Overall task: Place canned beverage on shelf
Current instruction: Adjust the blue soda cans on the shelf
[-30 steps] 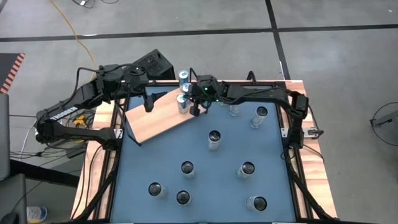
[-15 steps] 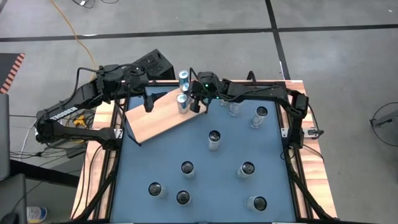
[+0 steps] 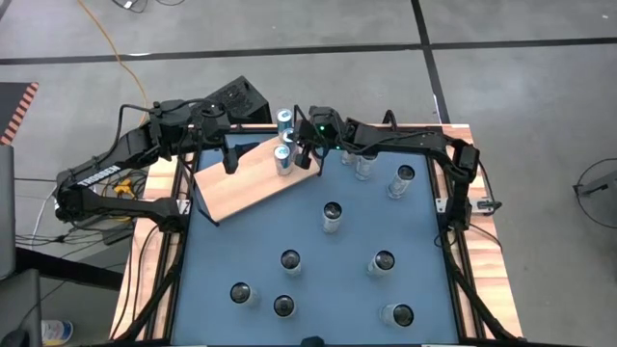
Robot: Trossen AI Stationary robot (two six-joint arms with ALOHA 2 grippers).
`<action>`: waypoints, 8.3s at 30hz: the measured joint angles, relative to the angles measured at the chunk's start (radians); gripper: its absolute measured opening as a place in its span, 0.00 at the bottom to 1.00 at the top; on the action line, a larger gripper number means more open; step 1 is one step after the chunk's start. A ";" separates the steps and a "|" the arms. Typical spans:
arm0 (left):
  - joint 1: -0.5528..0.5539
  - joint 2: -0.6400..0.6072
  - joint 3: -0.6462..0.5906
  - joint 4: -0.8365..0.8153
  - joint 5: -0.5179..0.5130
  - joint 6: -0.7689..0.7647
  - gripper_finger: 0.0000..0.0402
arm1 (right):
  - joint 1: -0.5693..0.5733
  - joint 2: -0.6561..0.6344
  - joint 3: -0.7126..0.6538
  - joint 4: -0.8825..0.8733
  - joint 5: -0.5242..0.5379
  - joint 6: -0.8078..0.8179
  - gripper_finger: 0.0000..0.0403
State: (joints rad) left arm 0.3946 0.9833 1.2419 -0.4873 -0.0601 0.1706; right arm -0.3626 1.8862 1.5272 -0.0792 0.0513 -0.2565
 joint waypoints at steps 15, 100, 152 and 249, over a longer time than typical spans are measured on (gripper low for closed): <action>0.000 0.000 0.000 0.000 0.000 -0.003 0.81 | -0.007 0.000 -0.009 -0.023 -0.001 -0.006 0.00; 0.000 0.000 -0.074 0.010 -0.042 -0.063 0.81 | -0.020 0.034 -0.006 -0.061 0.167 -0.003 0.00; 0.117 0.147 -0.276 0.272 -0.071 -0.128 0.59 | -0.063 -0.299 0.006 -0.192 -0.105 -0.117 0.65; 0.232 0.466 -0.007 0.051 -0.058 -0.266 0.00 | 0.099 -0.687 0.007 -0.771 -0.004 -0.029 0.42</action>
State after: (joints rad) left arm 0.6265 1.4489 1.2345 -0.4361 -0.1181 -0.0959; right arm -0.2639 1.1995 1.5338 -0.8503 0.0471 -0.2852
